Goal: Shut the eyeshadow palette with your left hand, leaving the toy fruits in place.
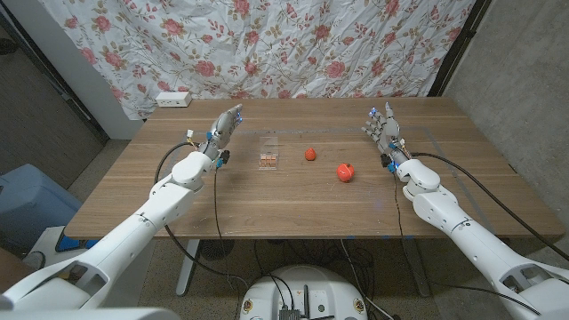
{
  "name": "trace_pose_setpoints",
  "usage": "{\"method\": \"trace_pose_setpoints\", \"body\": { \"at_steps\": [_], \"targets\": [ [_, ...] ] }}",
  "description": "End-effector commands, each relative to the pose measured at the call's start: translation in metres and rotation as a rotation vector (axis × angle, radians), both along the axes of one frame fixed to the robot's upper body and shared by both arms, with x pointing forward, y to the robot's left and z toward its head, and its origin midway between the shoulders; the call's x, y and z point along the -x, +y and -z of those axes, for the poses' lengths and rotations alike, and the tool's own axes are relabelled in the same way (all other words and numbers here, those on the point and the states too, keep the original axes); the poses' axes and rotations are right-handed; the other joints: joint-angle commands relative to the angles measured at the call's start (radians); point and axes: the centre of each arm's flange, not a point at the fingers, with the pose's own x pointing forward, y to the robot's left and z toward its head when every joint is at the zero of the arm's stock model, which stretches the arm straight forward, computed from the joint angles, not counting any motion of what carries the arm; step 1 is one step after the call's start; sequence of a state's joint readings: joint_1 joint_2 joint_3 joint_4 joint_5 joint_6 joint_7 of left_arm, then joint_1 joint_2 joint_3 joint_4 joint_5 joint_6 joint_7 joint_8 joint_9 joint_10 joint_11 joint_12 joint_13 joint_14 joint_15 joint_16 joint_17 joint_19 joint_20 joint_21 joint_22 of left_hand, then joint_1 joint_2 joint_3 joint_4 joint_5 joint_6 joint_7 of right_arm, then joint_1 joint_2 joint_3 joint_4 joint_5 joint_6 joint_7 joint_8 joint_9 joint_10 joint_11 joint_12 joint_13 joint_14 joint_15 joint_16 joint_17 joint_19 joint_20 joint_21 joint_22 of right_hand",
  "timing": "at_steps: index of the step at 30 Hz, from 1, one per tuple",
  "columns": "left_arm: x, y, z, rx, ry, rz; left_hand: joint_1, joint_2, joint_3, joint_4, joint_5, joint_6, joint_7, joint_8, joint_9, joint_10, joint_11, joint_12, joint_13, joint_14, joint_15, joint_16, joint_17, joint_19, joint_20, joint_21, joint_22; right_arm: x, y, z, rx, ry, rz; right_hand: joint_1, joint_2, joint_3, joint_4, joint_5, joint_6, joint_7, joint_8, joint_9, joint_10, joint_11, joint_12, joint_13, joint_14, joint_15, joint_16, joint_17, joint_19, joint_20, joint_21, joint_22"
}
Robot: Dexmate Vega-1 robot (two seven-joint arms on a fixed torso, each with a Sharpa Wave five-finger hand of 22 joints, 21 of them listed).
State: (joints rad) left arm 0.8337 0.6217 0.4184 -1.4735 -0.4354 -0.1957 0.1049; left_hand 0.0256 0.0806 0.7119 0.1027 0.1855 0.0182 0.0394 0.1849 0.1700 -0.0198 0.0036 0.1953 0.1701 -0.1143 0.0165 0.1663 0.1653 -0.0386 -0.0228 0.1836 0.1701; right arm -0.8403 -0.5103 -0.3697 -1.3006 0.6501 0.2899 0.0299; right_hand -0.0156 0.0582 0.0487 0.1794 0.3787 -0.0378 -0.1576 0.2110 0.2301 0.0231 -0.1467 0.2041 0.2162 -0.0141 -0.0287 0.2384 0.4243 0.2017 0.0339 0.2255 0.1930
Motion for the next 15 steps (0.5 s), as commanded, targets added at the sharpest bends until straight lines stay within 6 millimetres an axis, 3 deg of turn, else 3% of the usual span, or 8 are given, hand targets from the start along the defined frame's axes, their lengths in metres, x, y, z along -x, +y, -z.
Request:
{"method": "trace_pose_setpoints", "body": {
  "at_steps": [1,9,15],
  "targets": [
    [0.012,-0.015,-0.010,-0.153,-0.048,-0.076,0.003,0.074,0.000,-0.001,0.001,0.000,0.012,-0.002,0.004,-0.009,0.007,-0.005,0.003,-0.026,0.003,-0.001,0.006,-0.017,-0.001,-0.003,0.004,0.000,0.000,0.000,0.000,0.000,0.000,0.000,0.098,-0.001,0.006,0.004,-0.002,-0.007,0.005,0.005,0.002,-0.010,0.006,0.003,-0.004,-0.121,0.003,0.003,0.007,0.003,0.006,0.003],
    [0.017,-0.024,-0.015,-0.227,-0.064,-0.134,0.003,0.084,0.004,0.000,0.001,0.010,0.022,0.000,0.003,0.002,0.016,-0.002,0.003,-0.036,0.004,0.003,0.006,-0.052,0.001,-0.008,0.005,0.000,0.000,0.000,0.000,0.000,0.000,0.000,0.098,-0.001,0.006,0.004,-0.001,-0.009,0.005,0.005,0.000,-0.011,0.005,0.003,-0.003,-0.121,0.003,0.003,0.007,0.003,0.006,0.003],
    [0.023,-0.032,-0.022,-0.315,-0.076,-0.172,0.006,0.073,0.000,-0.011,-0.001,0.014,0.022,0.000,0.003,0.005,0.015,-0.002,0.003,-0.040,-0.001,0.004,0.003,-0.068,-0.001,-0.009,0.005,0.000,0.000,0.000,0.000,0.000,0.000,0.000,0.098,-0.001,0.006,0.004,0.000,-0.008,0.006,0.005,0.000,-0.011,0.005,0.003,-0.004,-0.121,0.003,0.003,0.007,0.003,0.006,0.003]
  ]
}}
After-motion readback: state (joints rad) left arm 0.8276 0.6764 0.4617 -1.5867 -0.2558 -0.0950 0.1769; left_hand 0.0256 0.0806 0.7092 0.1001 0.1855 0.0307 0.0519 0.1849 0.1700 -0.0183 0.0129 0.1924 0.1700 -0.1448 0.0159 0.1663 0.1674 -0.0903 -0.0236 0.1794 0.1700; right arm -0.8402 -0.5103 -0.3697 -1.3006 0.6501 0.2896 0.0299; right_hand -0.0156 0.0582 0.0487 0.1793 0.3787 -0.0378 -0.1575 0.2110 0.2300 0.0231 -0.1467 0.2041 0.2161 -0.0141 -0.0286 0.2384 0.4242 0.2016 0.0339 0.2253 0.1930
